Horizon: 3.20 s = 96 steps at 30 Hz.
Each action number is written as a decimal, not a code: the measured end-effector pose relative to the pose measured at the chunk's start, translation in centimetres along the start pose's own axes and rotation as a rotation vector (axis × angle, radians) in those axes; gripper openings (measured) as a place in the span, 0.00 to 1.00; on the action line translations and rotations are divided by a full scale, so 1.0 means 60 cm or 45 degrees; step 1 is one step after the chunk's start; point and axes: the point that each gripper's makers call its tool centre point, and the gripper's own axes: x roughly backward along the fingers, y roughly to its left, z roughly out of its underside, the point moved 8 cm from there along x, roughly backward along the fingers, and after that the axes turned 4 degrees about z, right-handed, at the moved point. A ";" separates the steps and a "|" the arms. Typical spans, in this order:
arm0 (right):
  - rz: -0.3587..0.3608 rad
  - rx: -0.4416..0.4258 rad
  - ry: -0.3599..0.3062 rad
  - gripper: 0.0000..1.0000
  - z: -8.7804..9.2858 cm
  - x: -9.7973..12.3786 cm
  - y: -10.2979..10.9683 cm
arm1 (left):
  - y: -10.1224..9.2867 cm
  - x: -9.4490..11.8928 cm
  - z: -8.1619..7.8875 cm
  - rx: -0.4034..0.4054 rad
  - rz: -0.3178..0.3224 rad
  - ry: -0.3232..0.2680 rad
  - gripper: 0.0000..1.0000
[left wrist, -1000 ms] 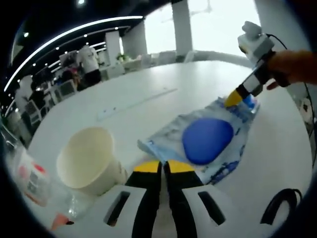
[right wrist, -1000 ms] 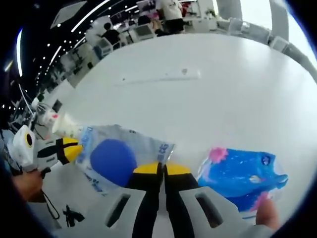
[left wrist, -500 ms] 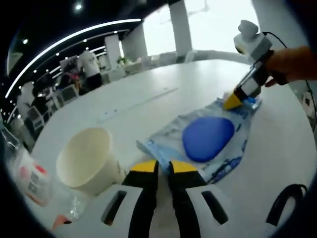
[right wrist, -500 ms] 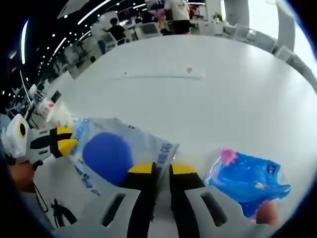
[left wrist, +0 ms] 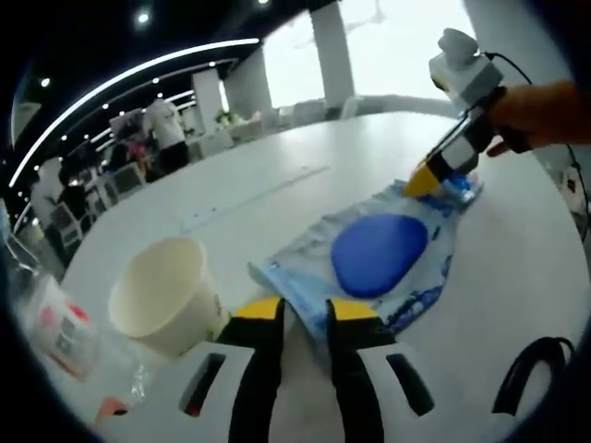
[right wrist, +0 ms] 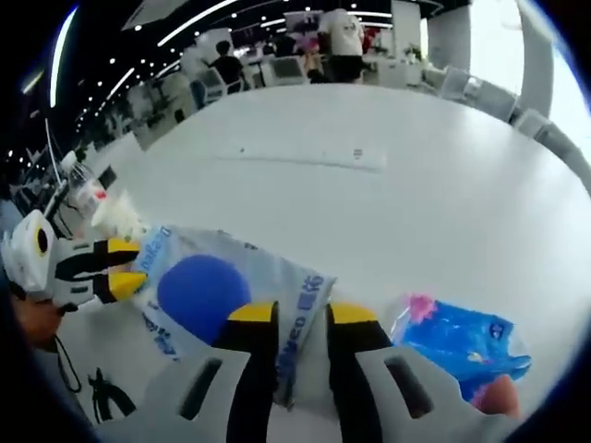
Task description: Arrange the tabletop items into an orderly group along one side of the table until the central work area is clear of visible clutter.
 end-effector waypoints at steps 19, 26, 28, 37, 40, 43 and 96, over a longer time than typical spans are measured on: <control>-0.067 0.036 -0.339 0.37 -0.036 0.063 0.019 | -0.026 0.048 -0.061 -0.045 0.075 -0.167 0.26; -0.216 0.125 -0.451 0.56 -0.015 0.106 0.046 | -0.034 0.076 -0.062 0.003 0.189 -0.202 0.33; -0.266 0.158 -0.486 0.62 -0.008 0.120 0.055 | -0.035 0.089 -0.061 0.007 0.204 -0.215 0.36; -0.431 0.288 -0.545 0.77 0.025 0.173 0.092 | -0.054 0.146 -0.062 0.045 0.374 -0.306 0.61; -0.477 0.329 -0.561 0.80 0.035 0.192 0.106 | -0.061 0.165 -0.065 0.067 0.432 -0.332 0.71; -0.505 0.338 -0.571 0.82 0.046 0.210 0.118 | -0.067 0.184 -0.067 0.072 0.459 -0.354 0.80; -0.736 0.664 -0.379 0.86 0.241 0.285 0.261 | -0.153 0.291 0.082 0.000 0.686 -0.103 0.98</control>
